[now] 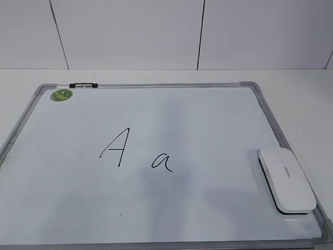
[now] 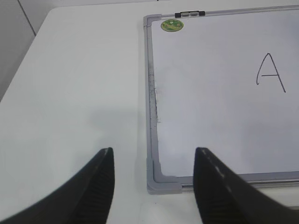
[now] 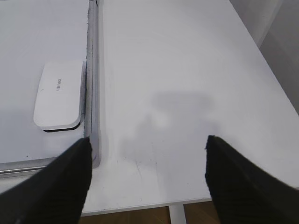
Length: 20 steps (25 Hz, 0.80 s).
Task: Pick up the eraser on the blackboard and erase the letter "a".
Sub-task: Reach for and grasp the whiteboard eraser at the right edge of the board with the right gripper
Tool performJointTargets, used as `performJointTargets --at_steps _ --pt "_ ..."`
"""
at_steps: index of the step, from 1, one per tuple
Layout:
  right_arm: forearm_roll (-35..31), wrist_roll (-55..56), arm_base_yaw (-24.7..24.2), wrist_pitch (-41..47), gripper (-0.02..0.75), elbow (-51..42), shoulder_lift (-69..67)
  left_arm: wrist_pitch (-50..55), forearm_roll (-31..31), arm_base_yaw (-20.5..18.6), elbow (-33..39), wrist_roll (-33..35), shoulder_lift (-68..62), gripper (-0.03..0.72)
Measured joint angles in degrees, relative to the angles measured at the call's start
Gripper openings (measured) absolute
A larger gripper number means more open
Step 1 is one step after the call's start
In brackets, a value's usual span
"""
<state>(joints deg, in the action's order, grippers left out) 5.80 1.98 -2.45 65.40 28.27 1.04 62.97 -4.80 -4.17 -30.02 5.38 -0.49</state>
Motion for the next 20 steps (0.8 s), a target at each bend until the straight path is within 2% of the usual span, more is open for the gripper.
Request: performJointTargets --at_steps 14,20 --pt "0.00 0.00 0.00 0.00 0.589 0.00 0.00 0.00 0.00 0.00 0.00 0.00 0.00 0.389" --pt "0.00 -0.42 1.47 -1.91 0.589 0.91 0.00 0.00 0.00 0.00 0.00 0.00 0.00 0.389"
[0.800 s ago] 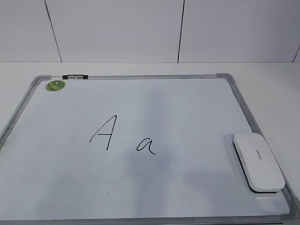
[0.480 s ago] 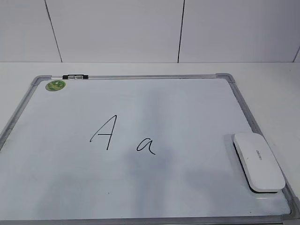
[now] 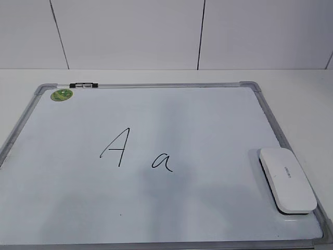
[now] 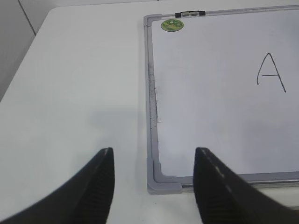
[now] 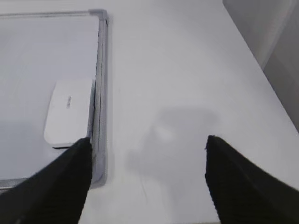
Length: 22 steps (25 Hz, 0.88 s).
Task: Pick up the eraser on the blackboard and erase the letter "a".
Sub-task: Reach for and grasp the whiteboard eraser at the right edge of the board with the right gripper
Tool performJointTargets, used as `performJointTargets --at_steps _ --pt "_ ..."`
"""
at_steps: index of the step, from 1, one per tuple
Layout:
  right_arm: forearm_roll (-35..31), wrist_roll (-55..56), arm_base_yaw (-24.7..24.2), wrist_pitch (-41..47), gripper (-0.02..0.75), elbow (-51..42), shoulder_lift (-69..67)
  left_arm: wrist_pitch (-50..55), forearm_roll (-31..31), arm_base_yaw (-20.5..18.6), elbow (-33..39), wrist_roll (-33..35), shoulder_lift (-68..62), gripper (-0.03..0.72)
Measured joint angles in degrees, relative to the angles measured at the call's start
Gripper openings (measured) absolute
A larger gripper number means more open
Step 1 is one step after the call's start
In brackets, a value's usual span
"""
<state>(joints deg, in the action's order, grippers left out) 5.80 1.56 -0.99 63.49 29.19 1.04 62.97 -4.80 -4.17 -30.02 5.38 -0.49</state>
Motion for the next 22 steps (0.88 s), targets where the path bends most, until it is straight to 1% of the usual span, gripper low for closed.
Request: performJointTargets --at_steps 2,5,11,14,17,22 --pt "-0.67 -0.41 0.27 -1.74 0.589 0.62 0.00 0.00 0.00 0.00 0.00 0.00 0.00 0.389" --pt "-3.72 -3.39 0.27 -3.80 0.589 1.16 -1.04 0.00 0.00 0.00 0.00 0.00 0.00 0.389" --pt "-13.10 -11.45 0.27 -8.10 0.589 1.57 -9.71 0.00 0.00 0.00 0.00 0.00 0.00 0.389" --pt "-16.64 -14.89 0.27 -10.46 0.589 2.52 -14.88 0.00 0.00 0.00 0.00 0.00 0.00 0.389" --pt "-17.91 -16.98 0.27 -12.16 0.589 3.88 -17.62 0.00 0.00 0.00 0.00 0.00 0.00 0.389" --pt "-17.47 -18.07 0.27 -12.42 0.589 6.03 -22.97 0.00 0.00 0.00 0.00 0.00 0.00 0.389"
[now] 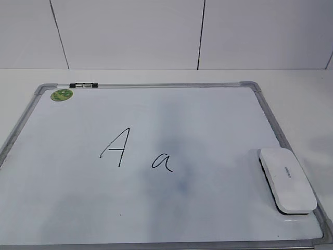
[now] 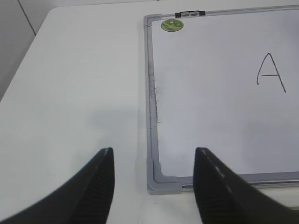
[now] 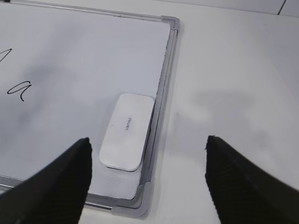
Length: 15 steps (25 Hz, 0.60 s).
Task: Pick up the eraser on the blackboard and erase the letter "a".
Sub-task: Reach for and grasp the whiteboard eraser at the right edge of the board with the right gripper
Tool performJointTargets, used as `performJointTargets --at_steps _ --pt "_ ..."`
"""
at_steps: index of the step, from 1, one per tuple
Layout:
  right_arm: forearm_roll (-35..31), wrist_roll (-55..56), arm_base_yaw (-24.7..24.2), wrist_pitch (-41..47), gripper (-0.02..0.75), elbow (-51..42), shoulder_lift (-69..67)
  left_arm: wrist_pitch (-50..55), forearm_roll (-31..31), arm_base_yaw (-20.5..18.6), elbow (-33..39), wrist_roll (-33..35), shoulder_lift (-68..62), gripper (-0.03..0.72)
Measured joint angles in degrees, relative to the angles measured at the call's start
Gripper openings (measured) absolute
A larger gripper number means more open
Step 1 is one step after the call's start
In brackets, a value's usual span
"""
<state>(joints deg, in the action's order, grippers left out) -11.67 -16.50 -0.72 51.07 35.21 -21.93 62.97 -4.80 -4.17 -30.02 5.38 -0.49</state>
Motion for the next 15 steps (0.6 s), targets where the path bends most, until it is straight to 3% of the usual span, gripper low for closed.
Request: performJointTargets --at_steps 7,15 --pt "0.12 -0.12 0.00 0.24 0.589 3.93 -10.09 0.00 0.00 0.00 0.00 0.00 0.00 0.389" --pt "-4.58 -0.12 0.00 5.51 0.589 9.30 -20.52 0.00 0.00 0.00 0.00 0.00 0.00 0.389"
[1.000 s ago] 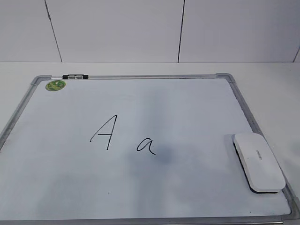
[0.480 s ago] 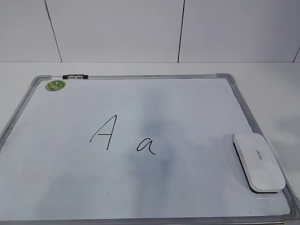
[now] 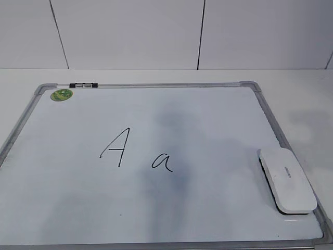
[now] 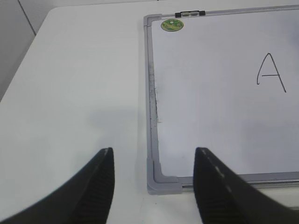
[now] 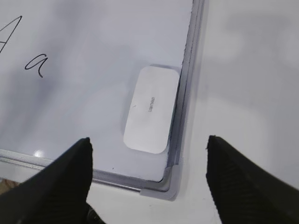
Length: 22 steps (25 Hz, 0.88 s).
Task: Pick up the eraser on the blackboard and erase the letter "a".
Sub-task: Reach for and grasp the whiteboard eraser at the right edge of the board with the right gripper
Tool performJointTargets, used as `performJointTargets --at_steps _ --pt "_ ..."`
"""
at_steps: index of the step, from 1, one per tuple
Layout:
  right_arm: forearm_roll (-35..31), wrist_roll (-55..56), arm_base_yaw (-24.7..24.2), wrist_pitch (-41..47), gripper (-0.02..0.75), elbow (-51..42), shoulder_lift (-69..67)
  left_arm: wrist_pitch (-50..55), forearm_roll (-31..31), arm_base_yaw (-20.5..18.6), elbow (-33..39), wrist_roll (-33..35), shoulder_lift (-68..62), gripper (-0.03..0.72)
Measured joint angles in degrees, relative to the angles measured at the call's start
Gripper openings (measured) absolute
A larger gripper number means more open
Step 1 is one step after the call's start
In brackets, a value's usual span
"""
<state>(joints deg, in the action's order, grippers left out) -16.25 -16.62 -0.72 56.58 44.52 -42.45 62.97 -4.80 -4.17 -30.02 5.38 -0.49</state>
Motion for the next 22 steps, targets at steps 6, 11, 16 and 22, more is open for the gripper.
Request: performJointTargets --at_steps 6,11,16,22 --pt "-3.38 0.00 0.00 5.00 0.589 3.99 -7.95 0.00 0.00 0.00 0.00 0.00 0.00 0.389" --pt "-5.49 0.12 0.00 7.35 0.589 5.81 -13.83 0.00 0.00 0.00 0.00 0.00 0.00 0.389" --pt "-6.14 0.34 0.00 8.68 0.589 5.93 -18.25 0.00 0.00 0.00 0.00 0.00 0.00 0.389" --pt "-5.82 0.71 0.00 8.68 0.589 6.03 -21.39 0.00 0.00 0.00 0.00 0.00 0.00 0.389"
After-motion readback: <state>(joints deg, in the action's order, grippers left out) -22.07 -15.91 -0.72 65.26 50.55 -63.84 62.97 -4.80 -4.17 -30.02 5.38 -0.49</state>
